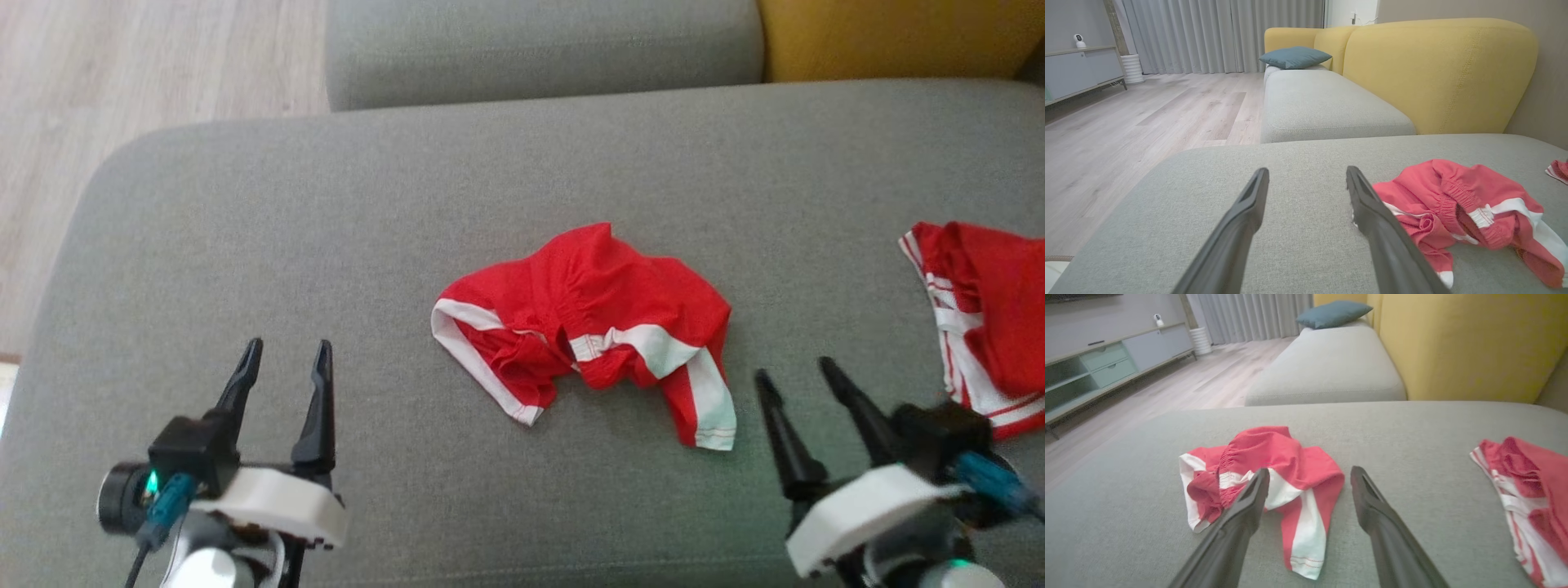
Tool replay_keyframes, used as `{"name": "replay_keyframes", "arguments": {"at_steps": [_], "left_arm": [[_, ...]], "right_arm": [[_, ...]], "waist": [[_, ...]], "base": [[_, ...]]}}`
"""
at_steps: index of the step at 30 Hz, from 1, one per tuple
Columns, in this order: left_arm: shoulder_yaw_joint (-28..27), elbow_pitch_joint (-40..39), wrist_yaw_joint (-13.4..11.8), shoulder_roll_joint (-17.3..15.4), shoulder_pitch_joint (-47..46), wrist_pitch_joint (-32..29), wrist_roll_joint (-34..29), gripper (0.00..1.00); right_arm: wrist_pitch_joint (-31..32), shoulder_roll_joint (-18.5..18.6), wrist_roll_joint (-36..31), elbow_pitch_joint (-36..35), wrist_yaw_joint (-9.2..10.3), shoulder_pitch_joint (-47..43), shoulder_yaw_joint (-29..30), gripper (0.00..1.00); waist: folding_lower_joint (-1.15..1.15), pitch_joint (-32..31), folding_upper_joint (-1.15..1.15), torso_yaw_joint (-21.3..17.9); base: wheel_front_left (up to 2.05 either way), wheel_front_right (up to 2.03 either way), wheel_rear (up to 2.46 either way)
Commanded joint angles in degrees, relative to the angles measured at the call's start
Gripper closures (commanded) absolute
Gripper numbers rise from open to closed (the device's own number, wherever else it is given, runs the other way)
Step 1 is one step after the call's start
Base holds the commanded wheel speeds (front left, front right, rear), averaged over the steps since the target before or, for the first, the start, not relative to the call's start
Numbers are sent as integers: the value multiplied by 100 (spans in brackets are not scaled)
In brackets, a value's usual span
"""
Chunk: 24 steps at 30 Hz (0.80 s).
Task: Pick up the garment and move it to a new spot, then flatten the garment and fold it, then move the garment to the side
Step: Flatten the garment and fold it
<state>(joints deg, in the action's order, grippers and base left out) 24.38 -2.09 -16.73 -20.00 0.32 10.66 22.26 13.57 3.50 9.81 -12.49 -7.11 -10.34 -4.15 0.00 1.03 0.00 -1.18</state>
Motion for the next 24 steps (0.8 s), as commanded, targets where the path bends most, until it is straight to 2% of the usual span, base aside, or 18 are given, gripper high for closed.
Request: {"name": "replay_keyframes", "arguments": {"at_steps": [1, 5, 11, 15, 20, 21, 22, 24], "left_arm": [[-212, -243, -49, -132, -417, 36, -43, 0], [-174, -300, -34, -90, -697, 75, -121, 0], [-107, -258, 12, 16, -1033, 165, -200, 0], [-111, -192, 0, 66, -1193, 229, -249, 0], [-101, -134, 11, 124, -1329, 291, -283, 0], [-97, -125, 13, 132, -1344, 300, -289, 0], [-94, -116, 16, 138, -1357, 308, -293, 0], [-92, -97, 17, 145, -1371, 322, -300, 0]], "right_arm": [[61, 156, 64, -152, -37, 427, -232, 0], [370, 391, 220, 276, -37, 1017, -992, 0], [467, 583, 366, 1058, -37, 1938, -1844, 0], [510, 636, 335, 1775, -37, 2474, -2183, 0], [576, 565, 218, 2480, -37, 2890, -2300, 0], [586, 549, 203, 2573, -37, 2939, -2300, 64], [539, 528, 195, 2616, -37, 2982, -2272, 100], [443, 482, 222, 2652, -37, 3008, -2164, 100]], "waist": [[0, 115, 0, 54], [0, 488, 0, 230], [0, 922, 0, 479], [0, 1108, 0, 597], [0, 1200, 0, 680], [0, 1203, 0, 686], [0, 1206, 0, 690], [0, 1189, 0, 686]], "base": [[0, 0, 0], [0, 0, 0], [0, 0, 0], [0, 0, 0], [0, 0, 0], [0, 0, 0], [0, 0, 0], [0, 0, 0]]}}
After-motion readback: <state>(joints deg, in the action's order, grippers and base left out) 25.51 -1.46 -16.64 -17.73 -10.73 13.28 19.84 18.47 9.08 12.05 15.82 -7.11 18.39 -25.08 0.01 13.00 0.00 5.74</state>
